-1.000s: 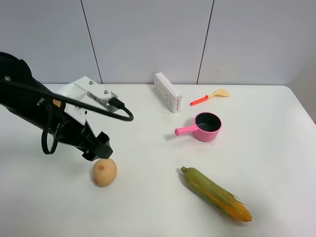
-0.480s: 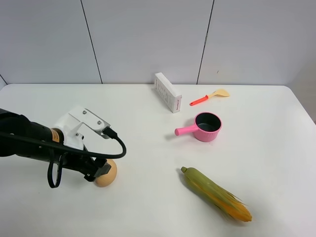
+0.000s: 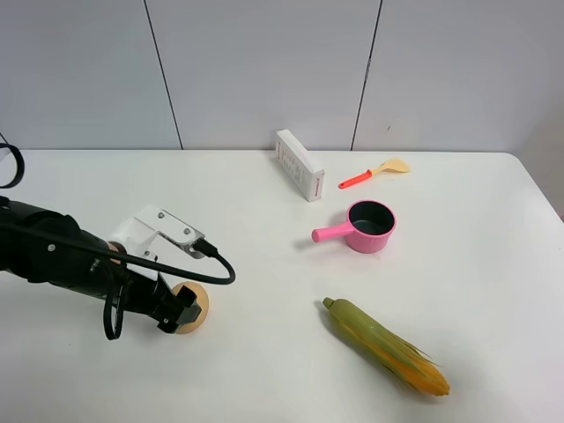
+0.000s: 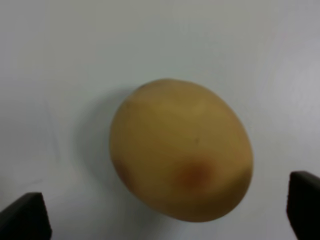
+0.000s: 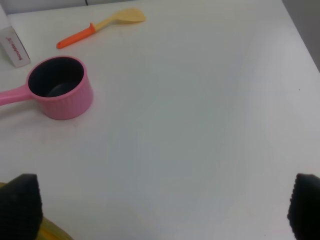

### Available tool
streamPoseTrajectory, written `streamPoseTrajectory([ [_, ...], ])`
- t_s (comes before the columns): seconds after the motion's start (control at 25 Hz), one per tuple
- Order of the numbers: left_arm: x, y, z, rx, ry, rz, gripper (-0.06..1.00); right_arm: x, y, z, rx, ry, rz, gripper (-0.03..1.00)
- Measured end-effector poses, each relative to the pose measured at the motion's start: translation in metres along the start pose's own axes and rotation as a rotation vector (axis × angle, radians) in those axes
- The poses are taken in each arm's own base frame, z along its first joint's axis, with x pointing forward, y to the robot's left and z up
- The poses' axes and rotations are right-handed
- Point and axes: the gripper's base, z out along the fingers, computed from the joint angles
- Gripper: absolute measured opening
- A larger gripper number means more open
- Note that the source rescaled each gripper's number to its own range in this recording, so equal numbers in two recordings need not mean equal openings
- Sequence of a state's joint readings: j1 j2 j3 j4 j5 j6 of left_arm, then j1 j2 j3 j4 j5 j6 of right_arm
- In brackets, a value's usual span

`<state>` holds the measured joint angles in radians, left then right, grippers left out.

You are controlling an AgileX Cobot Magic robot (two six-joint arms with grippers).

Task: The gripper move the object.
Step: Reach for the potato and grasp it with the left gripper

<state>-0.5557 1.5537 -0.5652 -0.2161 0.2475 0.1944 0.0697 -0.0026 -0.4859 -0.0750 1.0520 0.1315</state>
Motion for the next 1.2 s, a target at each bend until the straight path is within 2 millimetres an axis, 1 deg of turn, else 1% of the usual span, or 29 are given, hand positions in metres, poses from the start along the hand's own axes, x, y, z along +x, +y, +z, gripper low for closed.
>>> streamPoseTrajectory([
  [0.12, 0.001, 0.001, 0.011, -0.008, 0.014, -0.002, 0.95, 0.0, 0.0, 0.0, 0.0, 0.0, 0.0, 1.0],
  [0.28, 0.0, 0.003, 0.02, -0.019, -0.003, -0.004, 0.95, 0.0, 0.0, 0.0, 0.0, 0.0, 0.0, 1.0],
  [0.48, -0.003, 0.004, 0.021, -0.028, -0.041, -0.009, 0.95, 0.0, 0.0, 0.0, 0.0, 0.0, 0.0, 1.0],
  [0.8, -0.006, 0.003, 0.021, -0.029, -0.07, -0.077, 0.95, 0.0, 0.0, 0.0, 0.0, 0.0, 0.0, 1.0],
  [1.0, -0.005, -0.012, 0.022, -0.004, -0.069, -0.027, 0.95, 0.0, 0.0, 0.0, 0.0, 0.0, 0.0, 1.0],
  [1.2, -0.005, -0.016, 0.025, 0.001, -0.065, -0.013, 0.95, 0.0, 0.0, 0.0, 0.0, 0.0, 0.0, 1.0],
])
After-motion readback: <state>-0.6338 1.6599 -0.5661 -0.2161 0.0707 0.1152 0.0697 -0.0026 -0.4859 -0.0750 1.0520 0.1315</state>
